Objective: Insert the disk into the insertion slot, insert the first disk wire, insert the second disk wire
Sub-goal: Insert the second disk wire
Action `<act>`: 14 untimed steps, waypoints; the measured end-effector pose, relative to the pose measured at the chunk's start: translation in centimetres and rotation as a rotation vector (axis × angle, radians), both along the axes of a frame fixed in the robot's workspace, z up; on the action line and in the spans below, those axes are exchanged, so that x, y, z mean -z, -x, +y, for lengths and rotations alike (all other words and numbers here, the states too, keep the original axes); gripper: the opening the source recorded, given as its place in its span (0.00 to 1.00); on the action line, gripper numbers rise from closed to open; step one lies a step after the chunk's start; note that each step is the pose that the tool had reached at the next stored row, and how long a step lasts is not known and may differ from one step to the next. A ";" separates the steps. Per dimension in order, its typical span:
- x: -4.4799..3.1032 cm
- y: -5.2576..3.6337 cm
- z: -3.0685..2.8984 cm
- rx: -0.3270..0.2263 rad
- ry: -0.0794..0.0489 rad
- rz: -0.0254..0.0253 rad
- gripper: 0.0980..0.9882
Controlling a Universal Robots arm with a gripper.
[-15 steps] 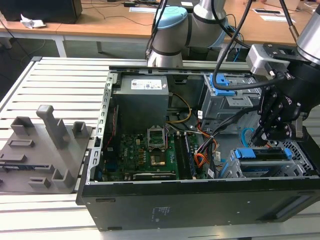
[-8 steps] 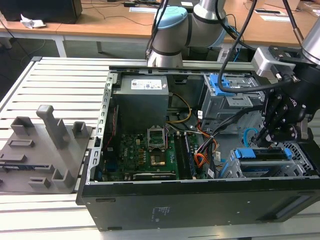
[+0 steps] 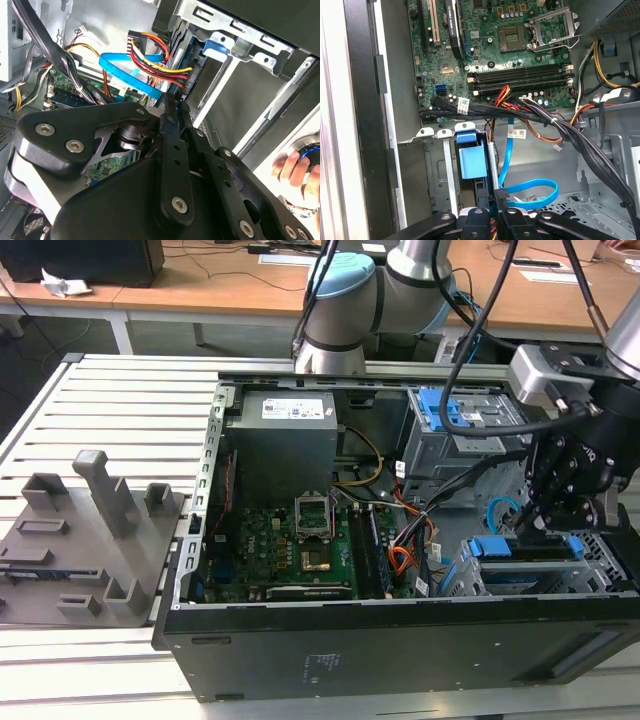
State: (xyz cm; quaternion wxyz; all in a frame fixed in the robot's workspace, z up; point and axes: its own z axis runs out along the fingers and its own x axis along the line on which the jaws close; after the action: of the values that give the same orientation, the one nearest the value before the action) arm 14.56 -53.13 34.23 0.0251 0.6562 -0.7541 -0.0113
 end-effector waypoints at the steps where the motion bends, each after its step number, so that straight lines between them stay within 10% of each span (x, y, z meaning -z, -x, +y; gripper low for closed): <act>1: 0.03 -0.04 -0.01 -0.001 0.000 -0.0001 0.07; 14: -0.15 -0.15 -0.41 -0.005 0.003 0.0001 0.07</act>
State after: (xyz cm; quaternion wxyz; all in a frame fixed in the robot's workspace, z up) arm 14.71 -53.55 34.37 0.0263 0.6582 -0.7523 -0.0100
